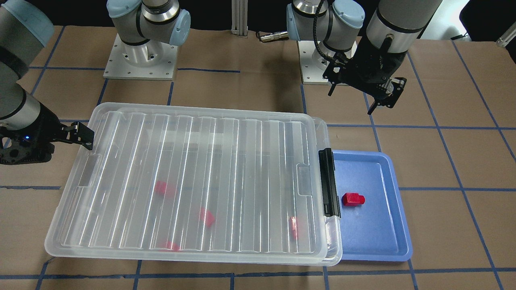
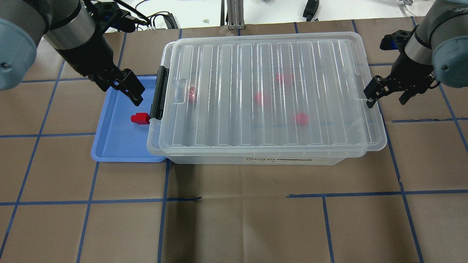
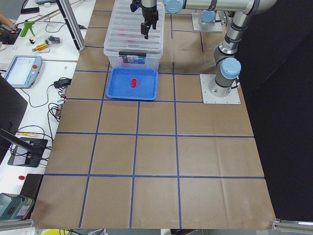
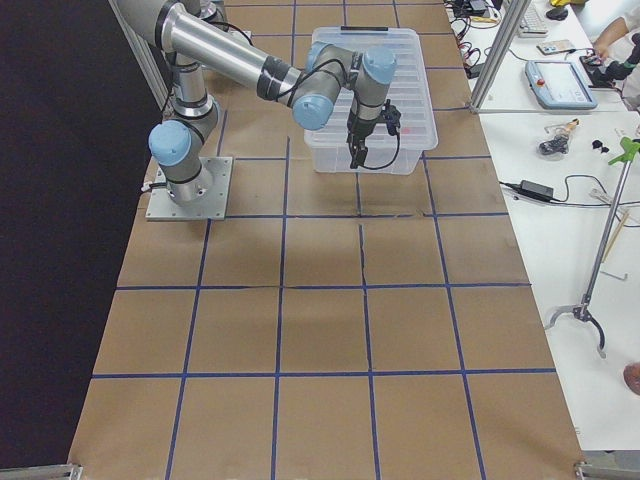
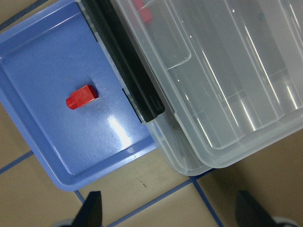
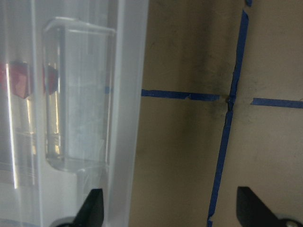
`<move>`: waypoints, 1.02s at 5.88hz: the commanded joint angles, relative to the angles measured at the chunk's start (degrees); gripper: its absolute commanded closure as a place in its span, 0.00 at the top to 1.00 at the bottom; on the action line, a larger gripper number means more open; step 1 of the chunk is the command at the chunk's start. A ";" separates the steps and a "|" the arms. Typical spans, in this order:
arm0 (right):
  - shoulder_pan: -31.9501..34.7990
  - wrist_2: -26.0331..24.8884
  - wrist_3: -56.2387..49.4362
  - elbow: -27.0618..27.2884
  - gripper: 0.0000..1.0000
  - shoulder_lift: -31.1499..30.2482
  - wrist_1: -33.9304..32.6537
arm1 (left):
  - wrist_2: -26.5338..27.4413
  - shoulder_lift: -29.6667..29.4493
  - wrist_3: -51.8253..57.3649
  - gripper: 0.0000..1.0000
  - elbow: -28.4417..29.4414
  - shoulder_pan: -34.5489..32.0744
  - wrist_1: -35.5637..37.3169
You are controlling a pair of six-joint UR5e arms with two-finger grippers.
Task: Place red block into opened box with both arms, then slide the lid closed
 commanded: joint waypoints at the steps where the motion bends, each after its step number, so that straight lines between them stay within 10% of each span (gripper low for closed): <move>1: -2.08 -0.33 -4.04 -0.69 1.00 1.08 -0.48 | 0.02 -0.91 22.98 0.98 -0.07 2.66 0.18; 6: -11.04 -4.81 -12.99 -3.42 1.00 1.35 -0.49 | 2.65 -6.43 66.06 0.98 -0.95 10.92 5.60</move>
